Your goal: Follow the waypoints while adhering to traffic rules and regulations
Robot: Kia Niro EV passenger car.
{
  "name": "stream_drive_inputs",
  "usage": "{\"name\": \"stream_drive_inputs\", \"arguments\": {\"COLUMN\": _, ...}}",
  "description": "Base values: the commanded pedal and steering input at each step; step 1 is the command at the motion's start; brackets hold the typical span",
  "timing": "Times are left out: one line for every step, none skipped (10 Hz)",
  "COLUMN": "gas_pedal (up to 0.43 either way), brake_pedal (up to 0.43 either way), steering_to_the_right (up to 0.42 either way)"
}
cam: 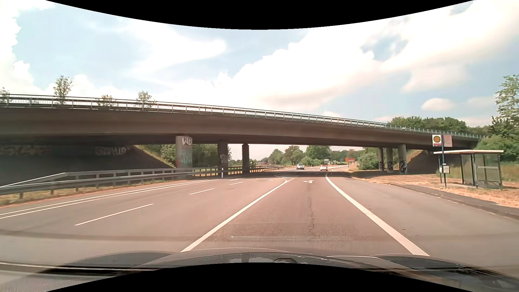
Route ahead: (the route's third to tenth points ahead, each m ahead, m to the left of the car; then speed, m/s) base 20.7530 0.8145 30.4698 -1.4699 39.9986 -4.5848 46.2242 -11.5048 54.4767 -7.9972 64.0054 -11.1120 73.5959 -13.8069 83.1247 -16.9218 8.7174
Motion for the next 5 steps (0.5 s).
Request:
{"name": "stream_drive_inputs", "arguments": {"gas_pedal": 0.287, "brake_pedal": 0.0, "steering_to_the_right": 0.118}}
{"name": "stream_drive_inputs", "arguments": {"gas_pedal": 0.299, "brake_pedal": 0.0, "steering_to_the_right": 0.112}}
{"name": "stream_drive_inputs", "arguments": {"gas_pedal": 0.299, "brake_pedal": 0.0, "steering_to_the_right": 0.112}}
{"name": "stream_drive_inputs", "arguments": {"gas_pedal": 0.299, "brake_pedal": 0.0, "steering_to_the_right": 0.11}}
{"name": "stream_drive_inputs", "arguments": {"gas_pedal": 0.299, "brake_pedal": 0.0, "steering_to_the_right": 0.104}}
